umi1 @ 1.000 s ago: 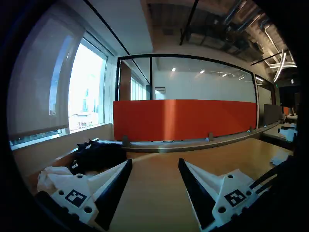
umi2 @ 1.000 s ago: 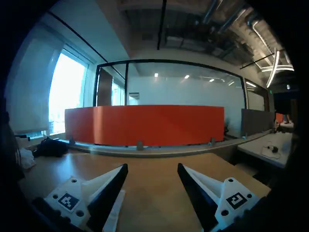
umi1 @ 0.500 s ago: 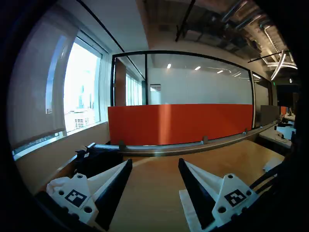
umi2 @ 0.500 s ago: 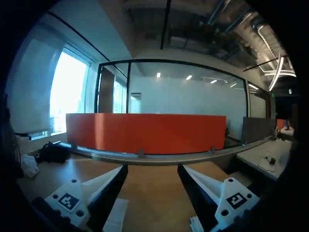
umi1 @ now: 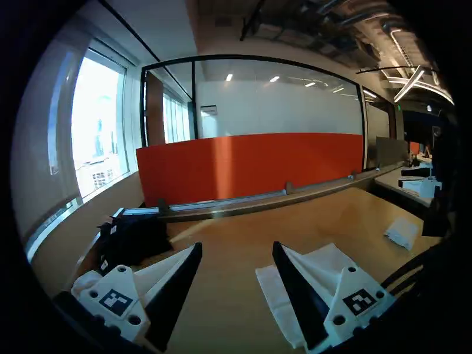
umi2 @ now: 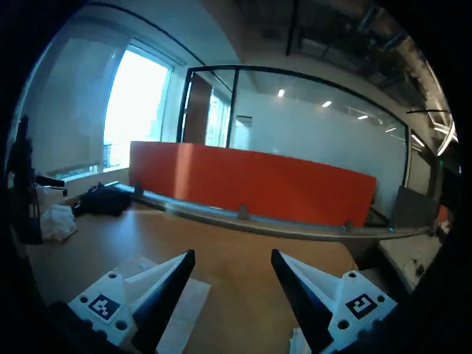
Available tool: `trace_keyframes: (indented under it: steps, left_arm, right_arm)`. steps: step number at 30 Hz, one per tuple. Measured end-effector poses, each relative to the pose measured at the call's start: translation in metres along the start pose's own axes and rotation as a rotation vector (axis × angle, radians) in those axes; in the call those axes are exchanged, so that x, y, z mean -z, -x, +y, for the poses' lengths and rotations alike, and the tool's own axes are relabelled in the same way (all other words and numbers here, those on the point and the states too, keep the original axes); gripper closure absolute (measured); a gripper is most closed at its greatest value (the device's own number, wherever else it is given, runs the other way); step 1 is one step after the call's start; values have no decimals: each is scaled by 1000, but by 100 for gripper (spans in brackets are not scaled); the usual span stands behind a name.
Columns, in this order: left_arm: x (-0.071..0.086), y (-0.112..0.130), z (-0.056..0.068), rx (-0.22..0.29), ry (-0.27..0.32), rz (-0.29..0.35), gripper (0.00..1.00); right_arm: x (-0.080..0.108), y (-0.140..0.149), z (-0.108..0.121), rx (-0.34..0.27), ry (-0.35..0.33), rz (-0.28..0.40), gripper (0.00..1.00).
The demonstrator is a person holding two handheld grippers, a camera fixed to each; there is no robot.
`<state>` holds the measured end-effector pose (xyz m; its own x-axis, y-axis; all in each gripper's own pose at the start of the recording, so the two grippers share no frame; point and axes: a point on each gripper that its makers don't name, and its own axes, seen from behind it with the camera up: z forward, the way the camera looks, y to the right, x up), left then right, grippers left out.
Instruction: Fold towel
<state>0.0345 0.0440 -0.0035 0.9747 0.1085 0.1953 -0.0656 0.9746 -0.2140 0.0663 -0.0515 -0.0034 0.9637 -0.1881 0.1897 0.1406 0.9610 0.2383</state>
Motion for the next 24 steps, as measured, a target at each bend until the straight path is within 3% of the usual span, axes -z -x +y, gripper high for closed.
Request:
trace_keyframes:
  steps: [6,15,24]
  left_arm:
    - [1,21,25,-27,91,-70,12]
    - [9,64,50,-85,184,-187,12]
    - [17,116,68,-118,238,-299,12]
  right_arm:
    - [1,29,-25,64,-108,-103,0]
    - [5,75,-54,123,-240,-244,0]
    - [9,117,-75,146,-304,-335,0]
